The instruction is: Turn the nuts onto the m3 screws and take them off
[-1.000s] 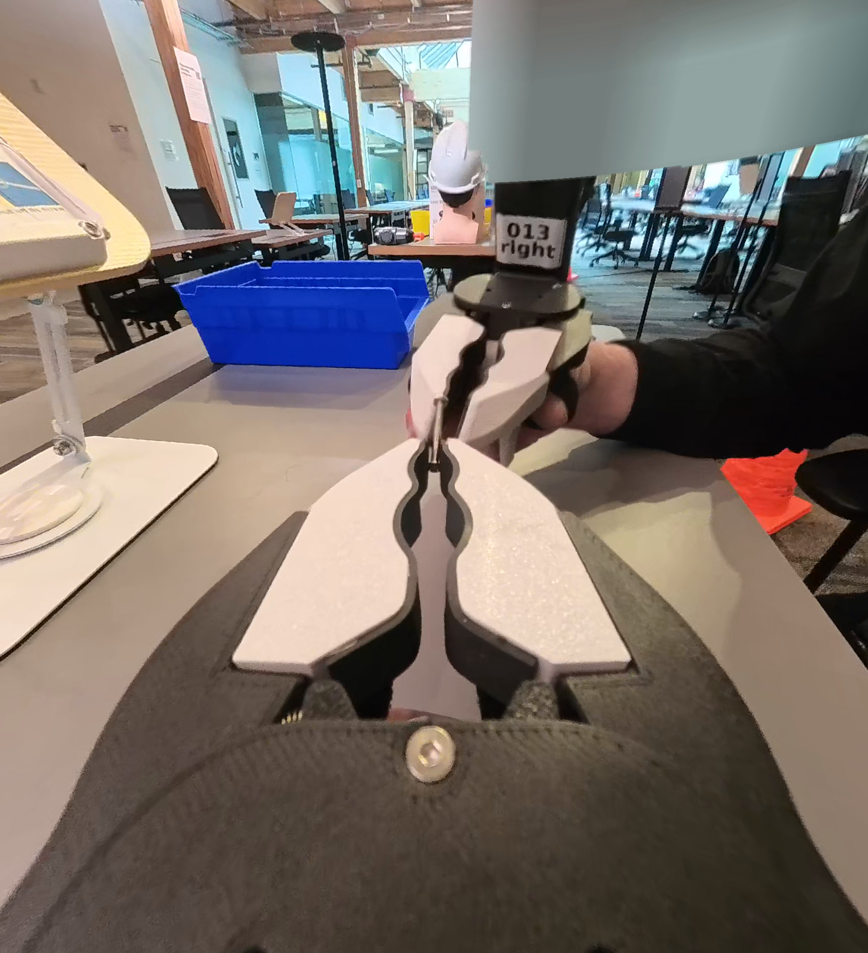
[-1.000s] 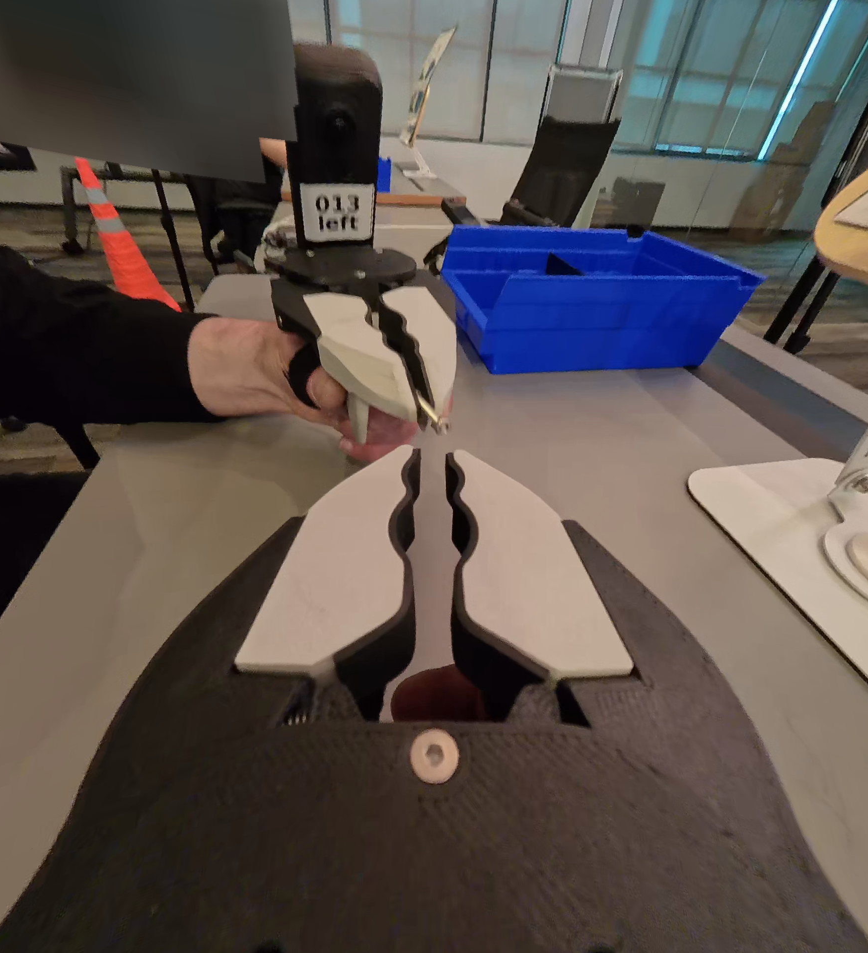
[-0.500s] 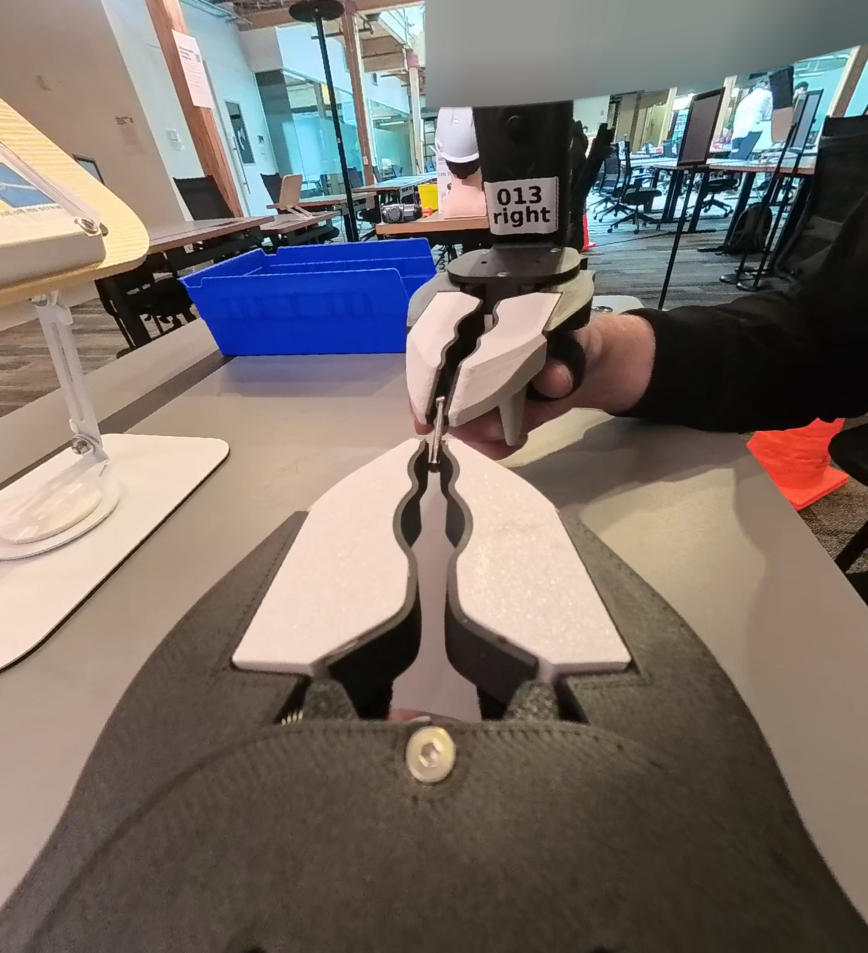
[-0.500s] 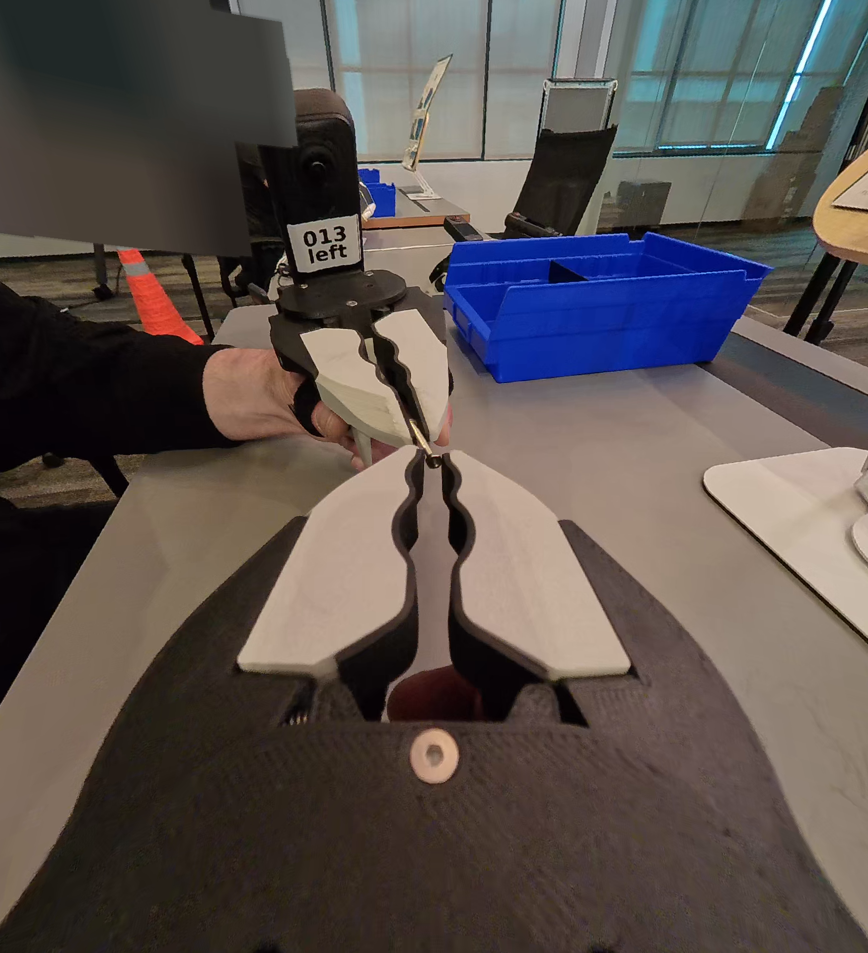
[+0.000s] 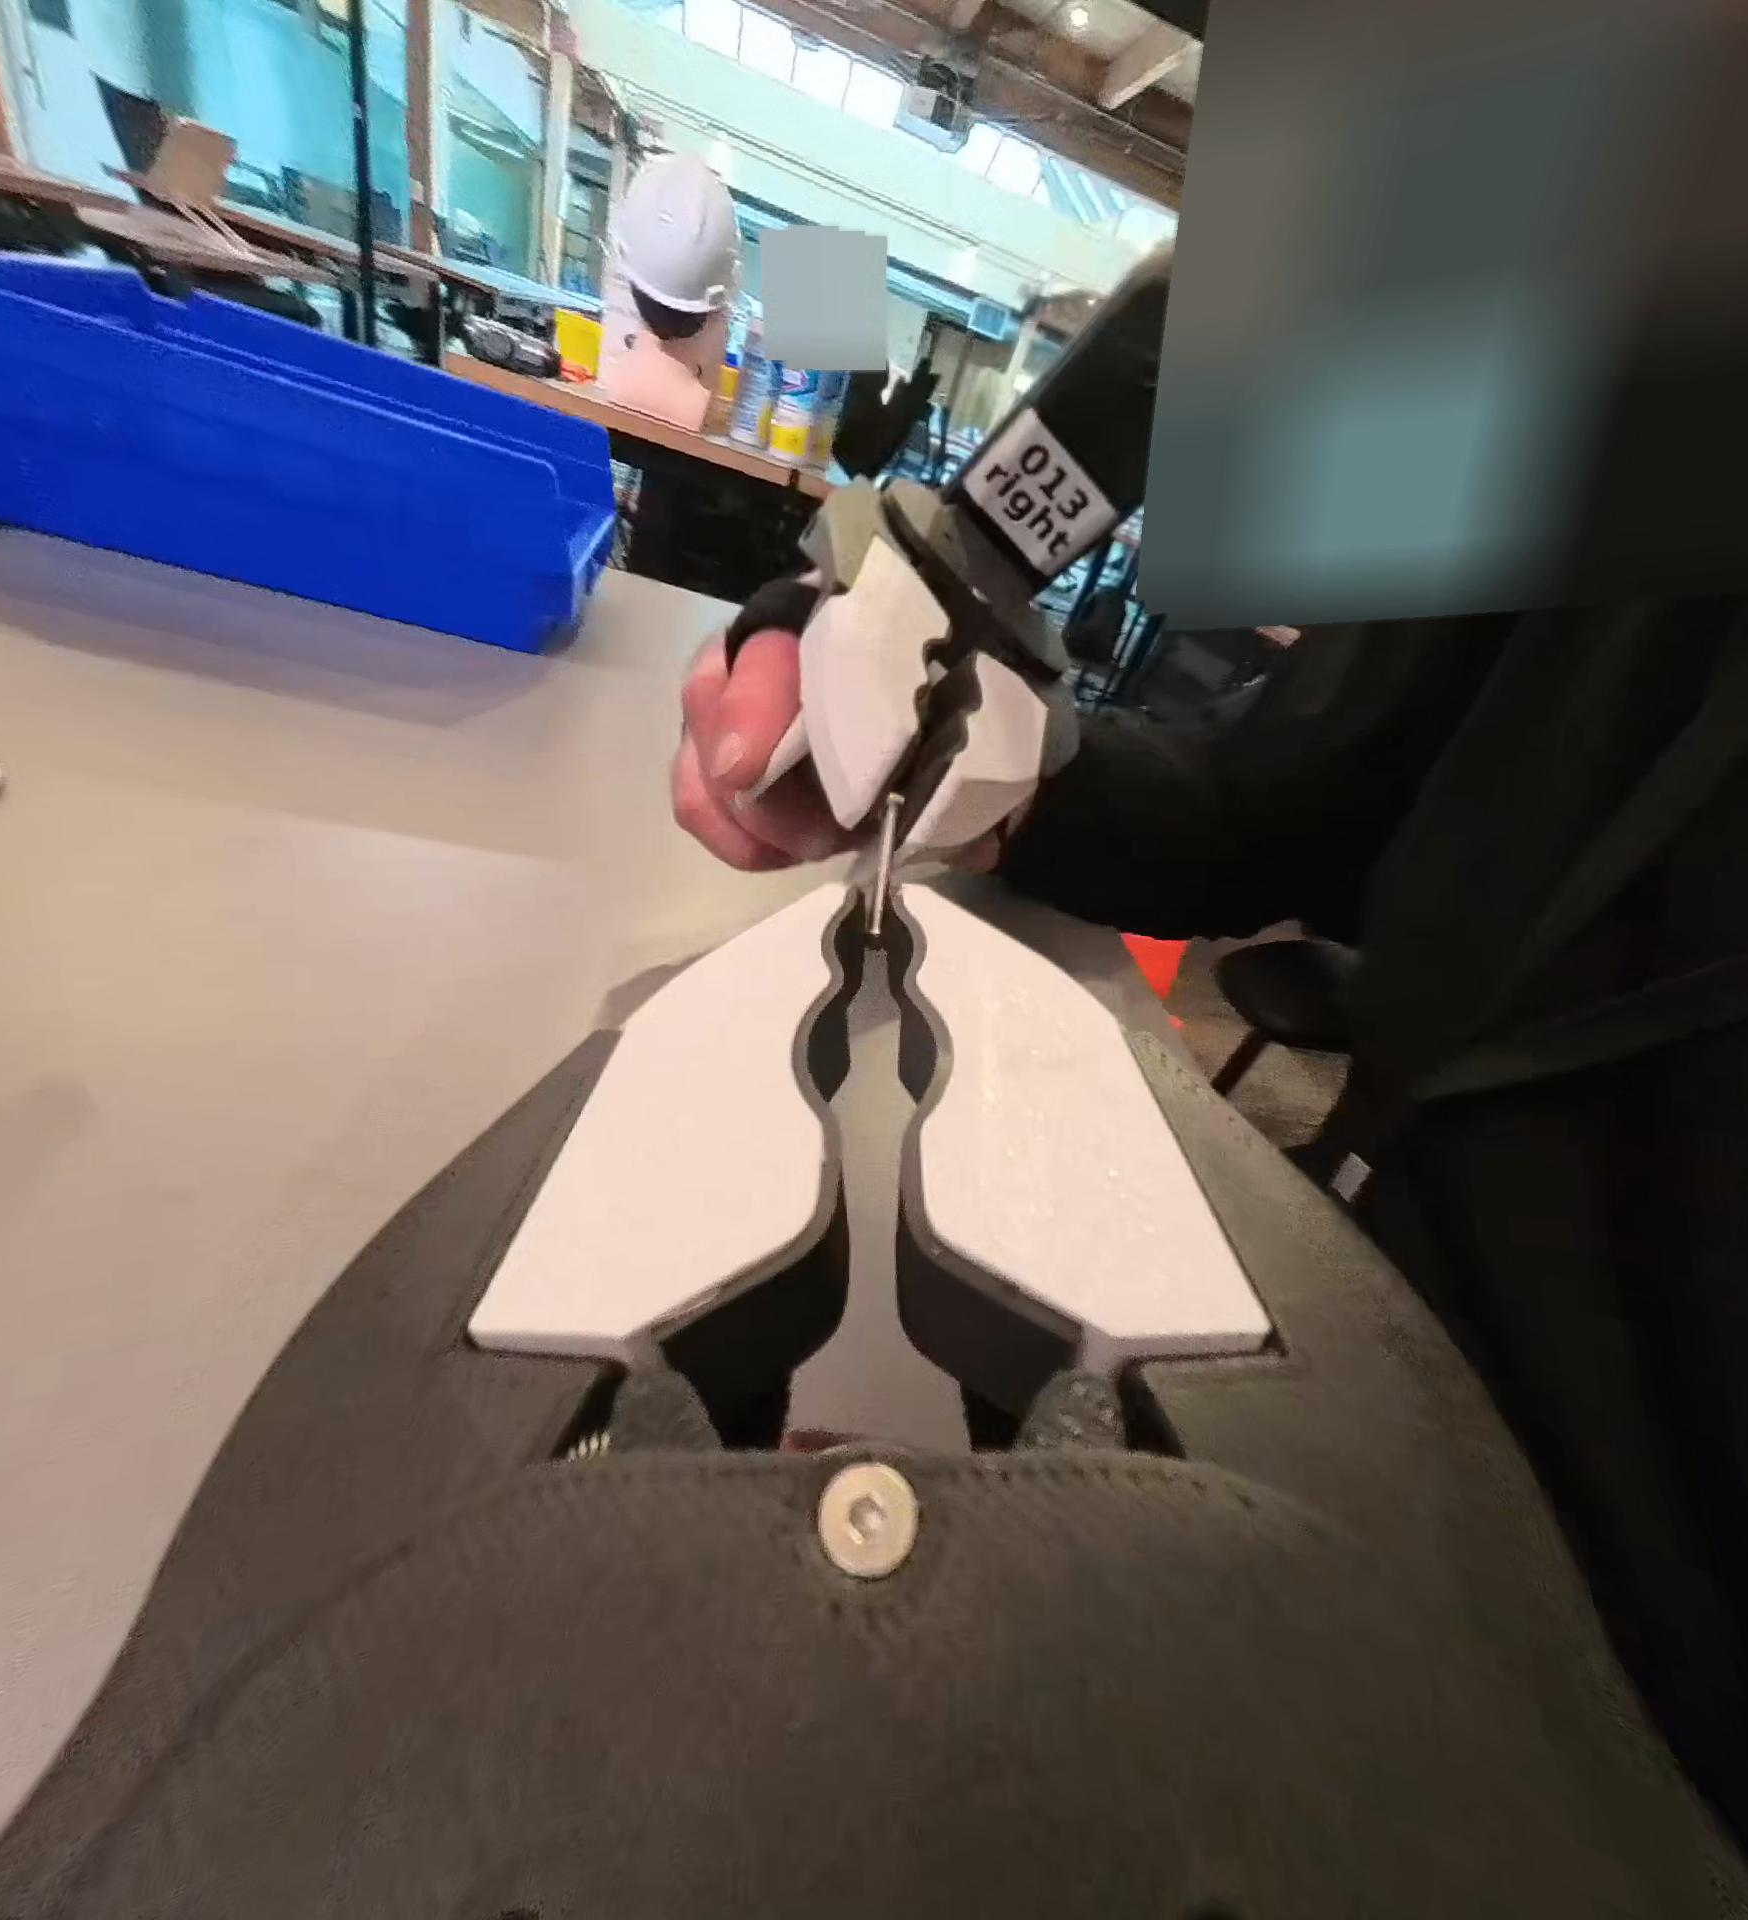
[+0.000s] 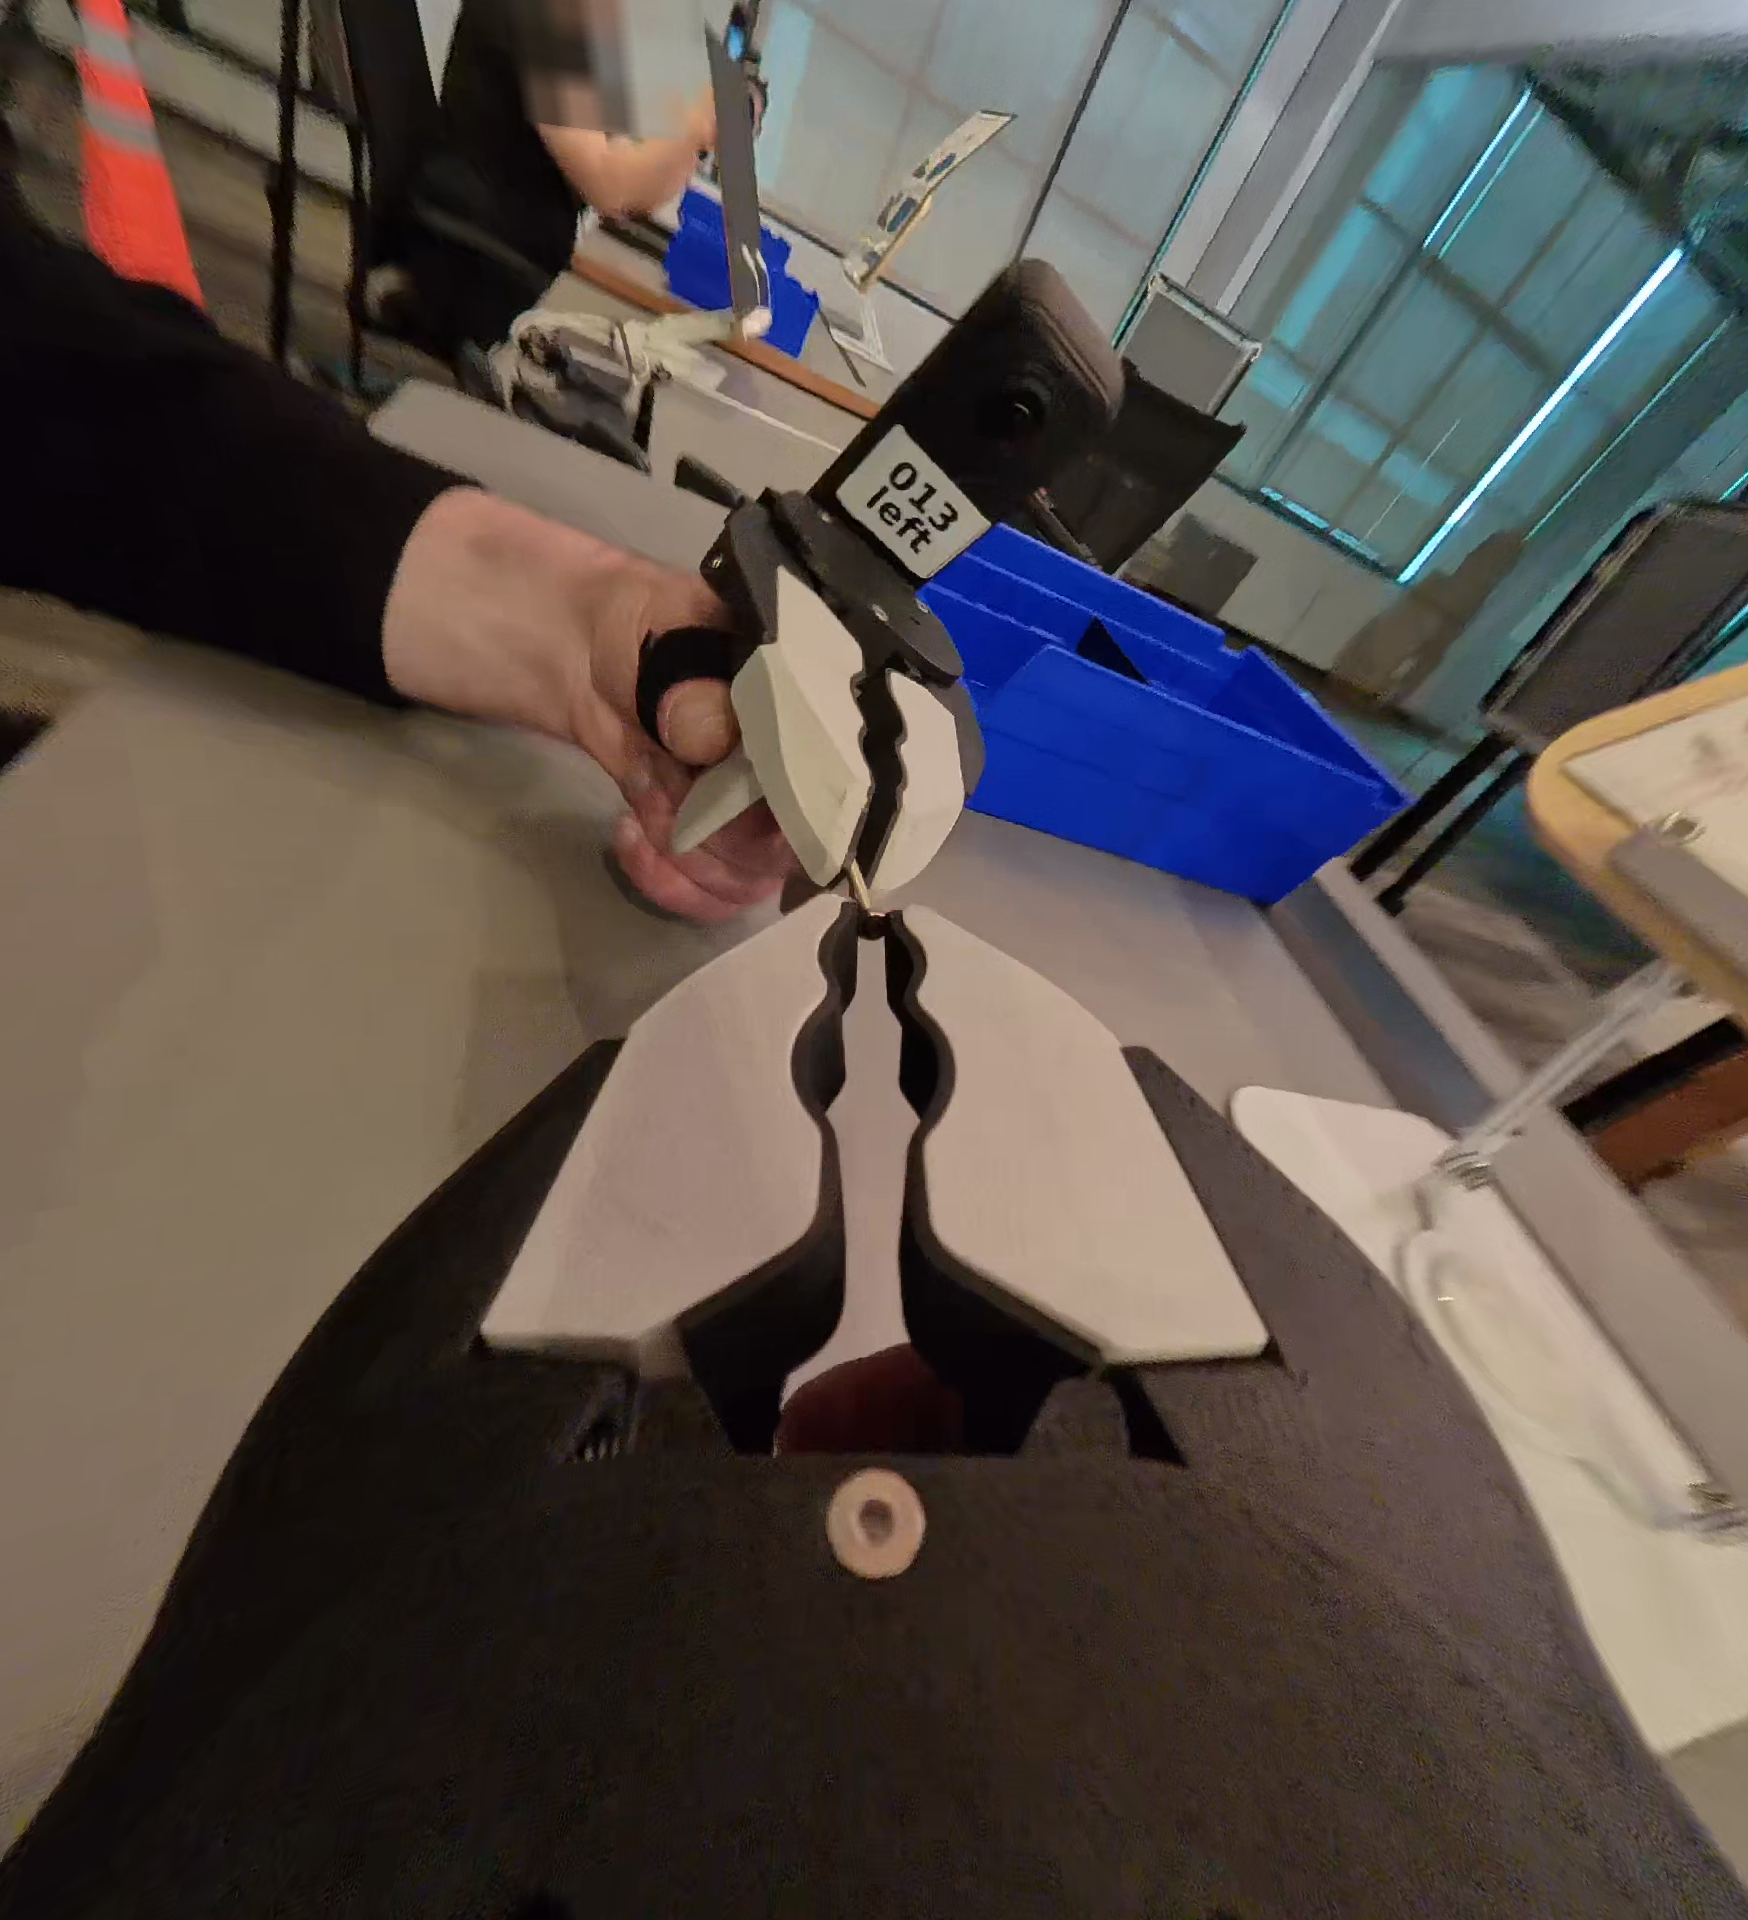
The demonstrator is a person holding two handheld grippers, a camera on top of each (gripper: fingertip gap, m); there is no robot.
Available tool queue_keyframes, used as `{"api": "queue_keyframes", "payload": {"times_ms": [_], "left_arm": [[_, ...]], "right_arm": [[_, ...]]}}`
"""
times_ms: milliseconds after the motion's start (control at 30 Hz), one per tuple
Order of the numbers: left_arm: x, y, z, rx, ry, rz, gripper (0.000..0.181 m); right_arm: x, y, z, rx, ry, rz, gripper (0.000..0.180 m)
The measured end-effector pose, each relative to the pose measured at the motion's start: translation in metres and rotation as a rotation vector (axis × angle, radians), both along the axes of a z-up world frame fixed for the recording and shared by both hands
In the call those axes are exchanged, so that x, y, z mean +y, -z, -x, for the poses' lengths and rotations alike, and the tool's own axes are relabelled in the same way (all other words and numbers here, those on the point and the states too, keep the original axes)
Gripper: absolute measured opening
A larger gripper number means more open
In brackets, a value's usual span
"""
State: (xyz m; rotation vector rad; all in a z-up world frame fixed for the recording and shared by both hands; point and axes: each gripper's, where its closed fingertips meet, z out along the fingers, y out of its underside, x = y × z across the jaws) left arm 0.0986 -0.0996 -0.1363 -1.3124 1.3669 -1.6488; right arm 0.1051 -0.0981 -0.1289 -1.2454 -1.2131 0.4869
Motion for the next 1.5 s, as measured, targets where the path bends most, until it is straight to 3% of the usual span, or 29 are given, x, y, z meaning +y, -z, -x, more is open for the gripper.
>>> {"api": "queue_keyframes", "payload": {"times_ms": [100, 267, 400, 633, 1000, 1267, 1500], "left_arm": [[0.0, 0.001, -0.001, 0.005, 0.012, 0.032, 0.004], [0.005, 0.0, -0.003, -0.005, -0.057, -0.085, 0.004], [0.008, -0.005, -0.002, -0.034, -0.086, -0.103, 0.004], [0.009, -0.003, -0.003, -0.027, -0.092, -0.11, 0.004], [0.008, -0.008, -0.003, -0.057, -0.094, -0.104, 0.004], [0.007, -0.005, -0.004, -0.04, -0.092, -0.123, 0.004], [0.008, -0.007, -0.004, -0.054, -0.1, -0.128, 0.004]], "right_arm": [[0.0, 0.001, -0.001, -0.031, 0.016, -0.03, 0.005], [0.005, 0.001, -0.003, 0.046, 0.022, 0.095, 0.006], [0.004, 0.016, 0.003, 0.015, -0.003, 0.218, 0.025], [0.005, -0.006, -0.003, 0.135, -0.01, 0.193, 0.023], [0.003, 0.01, -0.001, 0.033, -0.012, 0.213, 0.009], [0.005, -0.004, -0.003, 0.122, -0.006, 0.2, 0.011], [0.005, 0.008, -0.002, 0.052, -0.009, 0.226, 0.008]]}}
